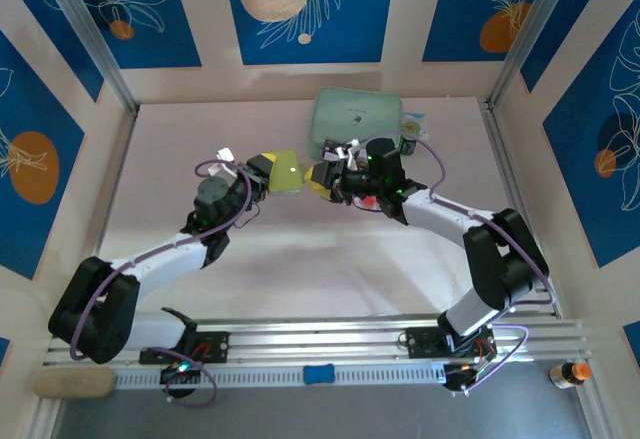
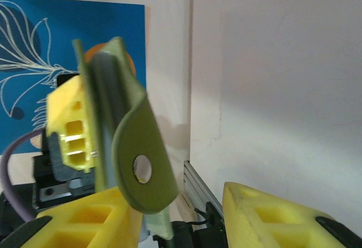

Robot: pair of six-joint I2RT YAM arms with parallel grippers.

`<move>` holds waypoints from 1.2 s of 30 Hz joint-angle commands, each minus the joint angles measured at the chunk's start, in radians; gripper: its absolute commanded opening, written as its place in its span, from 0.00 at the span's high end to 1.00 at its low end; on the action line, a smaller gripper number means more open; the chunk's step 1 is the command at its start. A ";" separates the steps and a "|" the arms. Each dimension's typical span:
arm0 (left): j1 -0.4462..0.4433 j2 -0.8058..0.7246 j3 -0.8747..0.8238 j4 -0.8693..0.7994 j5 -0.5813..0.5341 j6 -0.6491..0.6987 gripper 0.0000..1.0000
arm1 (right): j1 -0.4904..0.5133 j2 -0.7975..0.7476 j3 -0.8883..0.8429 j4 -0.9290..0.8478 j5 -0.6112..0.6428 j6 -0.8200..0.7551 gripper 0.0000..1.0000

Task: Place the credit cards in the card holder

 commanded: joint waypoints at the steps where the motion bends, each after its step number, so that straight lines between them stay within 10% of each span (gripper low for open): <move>1: -0.014 0.001 0.038 0.075 -0.019 -0.013 1.00 | -0.008 -0.041 -0.025 0.049 -0.026 0.034 0.59; 36: -0.042 0.056 0.055 0.152 -0.035 -0.046 1.00 | 0.000 0.004 -0.050 0.243 -0.068 0.160 0.61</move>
